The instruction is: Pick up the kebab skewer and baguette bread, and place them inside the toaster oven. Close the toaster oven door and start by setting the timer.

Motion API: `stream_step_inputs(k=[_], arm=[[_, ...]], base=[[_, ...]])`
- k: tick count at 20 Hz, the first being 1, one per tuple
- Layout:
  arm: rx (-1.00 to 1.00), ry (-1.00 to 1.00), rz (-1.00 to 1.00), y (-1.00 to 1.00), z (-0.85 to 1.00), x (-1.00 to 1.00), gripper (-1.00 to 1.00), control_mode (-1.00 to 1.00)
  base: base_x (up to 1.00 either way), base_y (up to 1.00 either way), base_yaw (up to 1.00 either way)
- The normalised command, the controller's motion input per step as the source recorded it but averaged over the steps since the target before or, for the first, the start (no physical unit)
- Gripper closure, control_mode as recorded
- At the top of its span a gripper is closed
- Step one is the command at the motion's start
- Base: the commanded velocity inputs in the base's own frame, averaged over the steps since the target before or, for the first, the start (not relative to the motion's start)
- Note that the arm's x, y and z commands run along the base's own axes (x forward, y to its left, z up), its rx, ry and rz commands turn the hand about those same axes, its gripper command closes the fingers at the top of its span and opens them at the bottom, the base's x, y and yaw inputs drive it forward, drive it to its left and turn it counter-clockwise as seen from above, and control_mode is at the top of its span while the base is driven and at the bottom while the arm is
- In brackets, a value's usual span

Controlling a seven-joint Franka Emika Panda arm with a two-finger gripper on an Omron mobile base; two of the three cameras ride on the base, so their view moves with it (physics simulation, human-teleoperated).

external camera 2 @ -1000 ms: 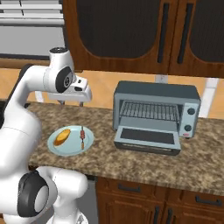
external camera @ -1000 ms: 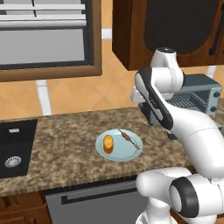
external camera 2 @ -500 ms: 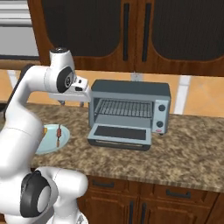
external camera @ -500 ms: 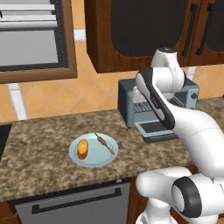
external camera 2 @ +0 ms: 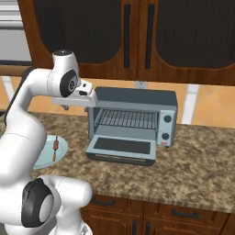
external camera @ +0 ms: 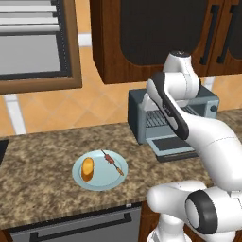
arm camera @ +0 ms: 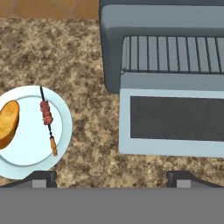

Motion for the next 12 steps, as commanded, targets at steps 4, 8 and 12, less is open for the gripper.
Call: stream_step_inputs(k=[4, 8, 12], arm=[[0.00, 0.00, 0.00, 0.00, 0.00, 0.00, -1.00, 1.00], [0.00, 0.00, 0.00, 0.00, 0.00, 0.00, -1.00, 1.00], [0.00, 0.00, 0.00, 0.00, 0.00, 0.00, -1.00, 1.00]], base=[[0.31, 0.00, 0.00], [0.00, 0.00, 0.00], [-0.05, 0.00, 0.00]])
